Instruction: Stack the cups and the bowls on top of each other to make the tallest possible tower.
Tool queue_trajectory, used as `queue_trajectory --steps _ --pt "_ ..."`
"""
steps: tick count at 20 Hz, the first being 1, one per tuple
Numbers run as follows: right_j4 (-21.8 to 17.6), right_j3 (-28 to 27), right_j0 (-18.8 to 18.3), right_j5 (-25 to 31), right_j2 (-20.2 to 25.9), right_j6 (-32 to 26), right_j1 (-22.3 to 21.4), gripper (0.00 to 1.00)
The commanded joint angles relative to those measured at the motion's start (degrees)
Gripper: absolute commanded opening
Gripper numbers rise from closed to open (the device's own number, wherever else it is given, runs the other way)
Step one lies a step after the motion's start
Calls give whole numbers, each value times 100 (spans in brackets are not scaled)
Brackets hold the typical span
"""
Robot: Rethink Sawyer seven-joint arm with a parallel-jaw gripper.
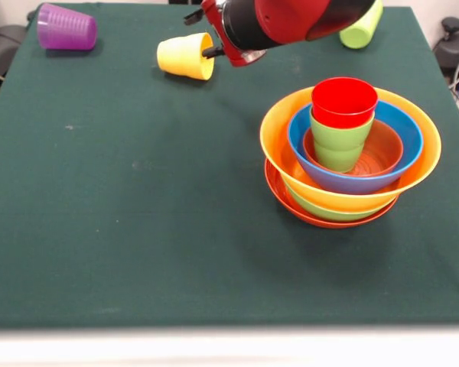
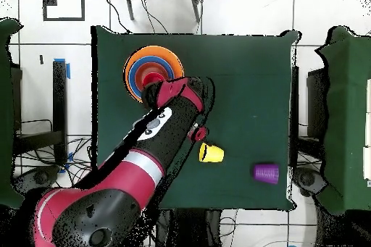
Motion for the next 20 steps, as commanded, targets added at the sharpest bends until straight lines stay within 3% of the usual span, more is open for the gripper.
queue_trajectory --steps 1,14,20 --pt "71 876 136 -906 1061 469 18 100" --pt "263 1143 160 -1215 1398 566 -54 100" --pt "61 1085 181 -862 1386 333 -79 100"
